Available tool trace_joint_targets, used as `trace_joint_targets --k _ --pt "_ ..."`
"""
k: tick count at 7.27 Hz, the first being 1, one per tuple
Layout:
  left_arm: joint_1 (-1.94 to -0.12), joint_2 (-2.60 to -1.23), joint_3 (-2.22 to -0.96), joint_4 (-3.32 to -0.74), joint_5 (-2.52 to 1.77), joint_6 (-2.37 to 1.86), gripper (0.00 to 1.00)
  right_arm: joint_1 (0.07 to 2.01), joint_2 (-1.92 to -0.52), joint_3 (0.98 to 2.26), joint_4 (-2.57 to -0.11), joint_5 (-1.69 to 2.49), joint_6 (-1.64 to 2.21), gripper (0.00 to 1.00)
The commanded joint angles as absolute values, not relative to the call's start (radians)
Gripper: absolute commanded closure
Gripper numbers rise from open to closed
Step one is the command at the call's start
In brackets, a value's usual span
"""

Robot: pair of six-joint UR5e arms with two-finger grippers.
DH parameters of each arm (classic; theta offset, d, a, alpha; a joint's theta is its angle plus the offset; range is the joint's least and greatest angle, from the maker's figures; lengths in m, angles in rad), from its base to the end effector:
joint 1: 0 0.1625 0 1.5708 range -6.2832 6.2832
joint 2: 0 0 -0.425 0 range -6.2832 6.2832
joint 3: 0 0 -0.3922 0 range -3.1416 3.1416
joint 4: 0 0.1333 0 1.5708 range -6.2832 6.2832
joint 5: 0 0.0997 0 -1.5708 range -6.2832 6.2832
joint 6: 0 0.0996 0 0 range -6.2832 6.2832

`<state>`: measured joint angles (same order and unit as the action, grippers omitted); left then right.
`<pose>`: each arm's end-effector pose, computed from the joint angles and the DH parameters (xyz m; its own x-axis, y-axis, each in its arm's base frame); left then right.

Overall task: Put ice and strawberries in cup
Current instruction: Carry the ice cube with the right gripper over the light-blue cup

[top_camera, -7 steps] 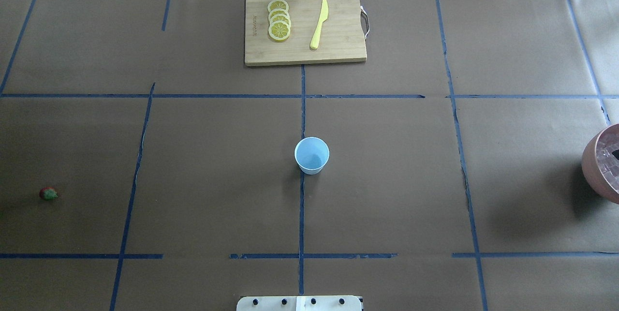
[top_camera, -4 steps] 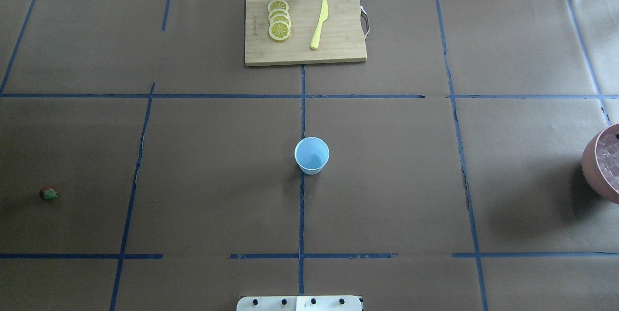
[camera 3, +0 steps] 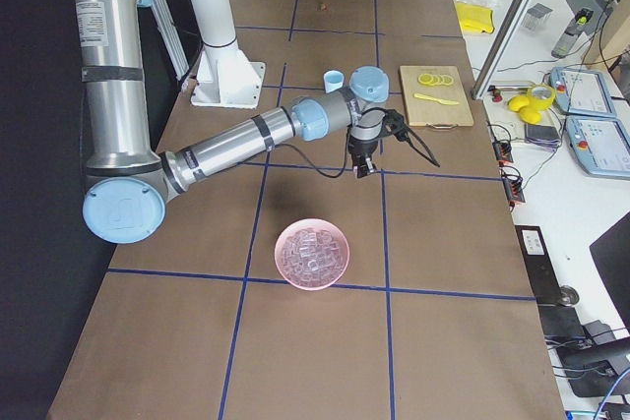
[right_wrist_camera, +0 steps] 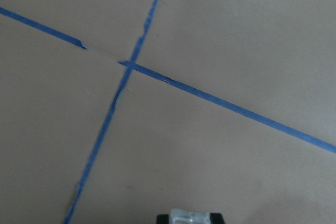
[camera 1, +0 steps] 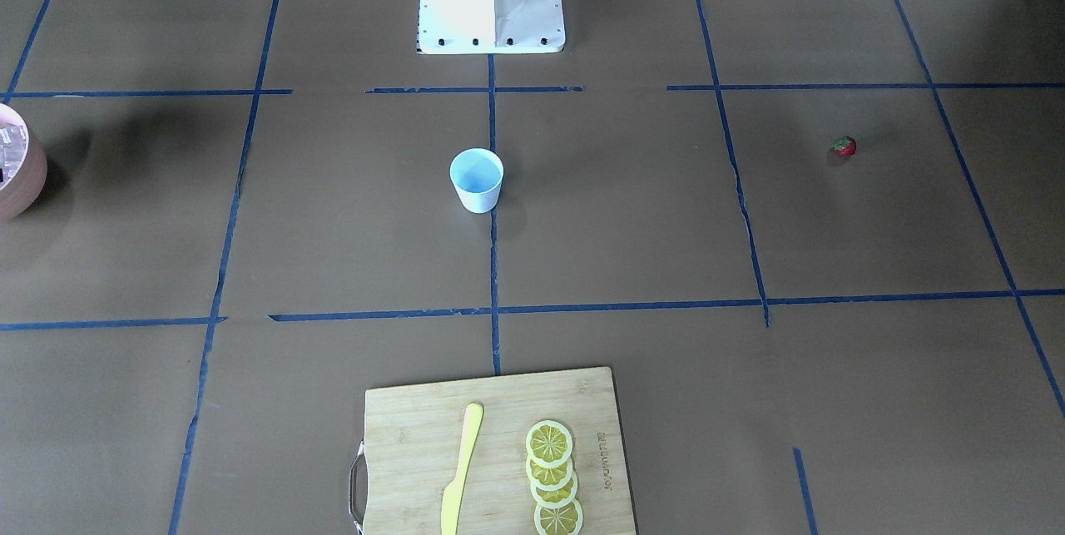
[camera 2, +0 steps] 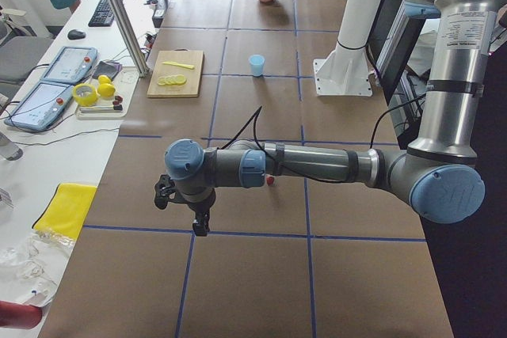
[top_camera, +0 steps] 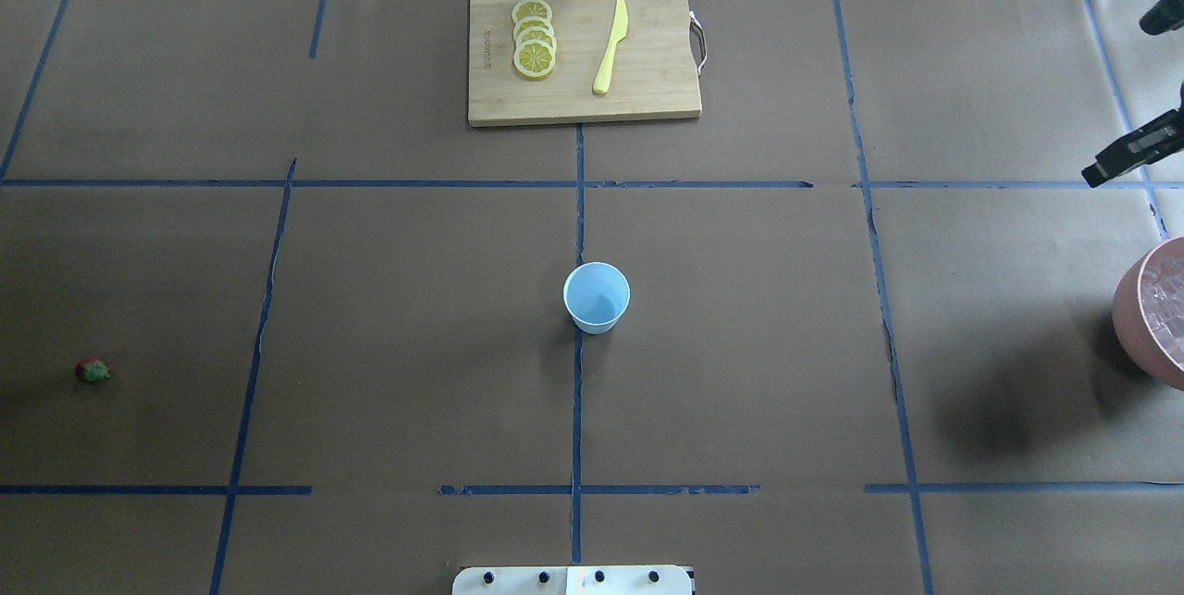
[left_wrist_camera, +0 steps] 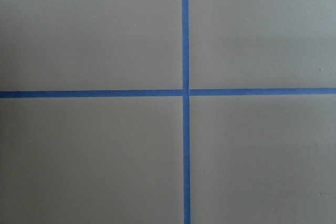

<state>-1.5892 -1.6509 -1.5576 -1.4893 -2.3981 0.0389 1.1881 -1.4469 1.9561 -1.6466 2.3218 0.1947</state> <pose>-0.0696 -0.5228 0.6288 0.6768 0.0157 -0.7360 -0.0079 0.9999 0.0140 -0.1321 -0.5031 0.4173 0.6259 -0.3658 0.6888 0.2220 0.9302 0.2922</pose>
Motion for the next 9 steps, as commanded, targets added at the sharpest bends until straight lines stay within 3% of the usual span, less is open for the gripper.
trace_joint_targets --k 1,6,9 --pt "-1.588 -1.651 -1.557 -1.489 -2.401 0.038 0.00 1.016 -1.271 1.950 -1.667 2.312 0.488 0.98" --pt "-1.589 -1.651 -1.557 -1.489 -2.402 0.026 0.00 0.616 -0.923 1.828 -1.738 1.986 0.996 1.00" --pt "-1.589 -1.649 -1.557 -1.489 -2.402 0.026 0.00 0.528 -0.858 1.770 -1.743 1.924 1.074 1.00"
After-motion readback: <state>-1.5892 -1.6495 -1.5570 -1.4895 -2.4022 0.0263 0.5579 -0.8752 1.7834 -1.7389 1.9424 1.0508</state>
